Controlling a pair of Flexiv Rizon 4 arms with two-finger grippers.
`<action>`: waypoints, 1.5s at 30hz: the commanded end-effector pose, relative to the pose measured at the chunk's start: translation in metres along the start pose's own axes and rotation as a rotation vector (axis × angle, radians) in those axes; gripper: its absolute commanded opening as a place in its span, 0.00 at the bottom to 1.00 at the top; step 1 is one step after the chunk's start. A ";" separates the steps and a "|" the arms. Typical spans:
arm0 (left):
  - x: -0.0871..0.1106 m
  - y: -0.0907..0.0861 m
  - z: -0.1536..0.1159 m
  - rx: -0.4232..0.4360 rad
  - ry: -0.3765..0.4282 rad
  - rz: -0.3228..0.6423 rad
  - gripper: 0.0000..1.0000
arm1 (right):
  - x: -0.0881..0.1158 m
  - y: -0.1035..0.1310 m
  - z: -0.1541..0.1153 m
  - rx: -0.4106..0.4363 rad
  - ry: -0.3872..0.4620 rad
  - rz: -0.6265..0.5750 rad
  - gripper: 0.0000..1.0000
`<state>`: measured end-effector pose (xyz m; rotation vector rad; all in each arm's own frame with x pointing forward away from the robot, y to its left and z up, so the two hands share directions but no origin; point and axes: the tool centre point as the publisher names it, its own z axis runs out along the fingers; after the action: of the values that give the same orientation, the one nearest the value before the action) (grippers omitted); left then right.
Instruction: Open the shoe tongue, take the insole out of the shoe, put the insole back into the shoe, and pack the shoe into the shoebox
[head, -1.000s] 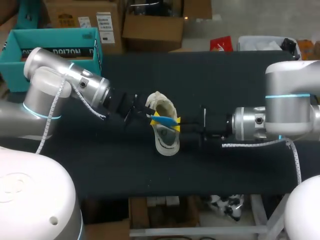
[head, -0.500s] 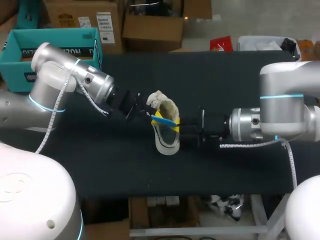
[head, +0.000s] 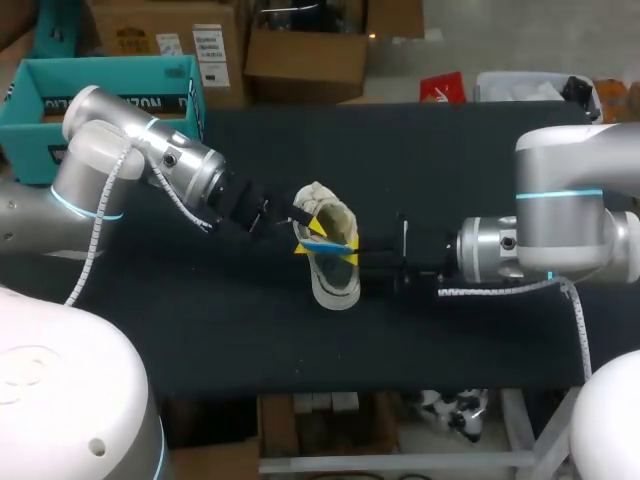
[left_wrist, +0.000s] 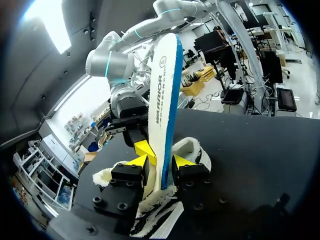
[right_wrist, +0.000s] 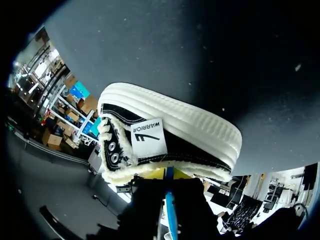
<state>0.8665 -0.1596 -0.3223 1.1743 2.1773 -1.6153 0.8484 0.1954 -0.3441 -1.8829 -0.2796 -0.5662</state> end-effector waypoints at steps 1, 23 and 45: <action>0.006 -0.020 -0.001 -0.013 -0.015 0.023 0.22 | -0.001 -0.003 -0.005 -0.008 -0.001 -0.002 0.00; 0.017 -0.035 0.013 -0.078 -0.007 0.030 0.00 | -0.013 -0.045 -0.009 -0.075 -0.023 -0.067 0.35; 0.007 0.006 0.015 -0.110 -0.022 -0.057 0.00 | 0.001 -0.012 0.013 -0.106 -0.042 -0.094 0.00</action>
<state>0.8521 -0.1636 -0.3270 1.0549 2.2769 -1.4715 0.8364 0.2080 -0.3289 -2.0080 -0.3712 -0.6260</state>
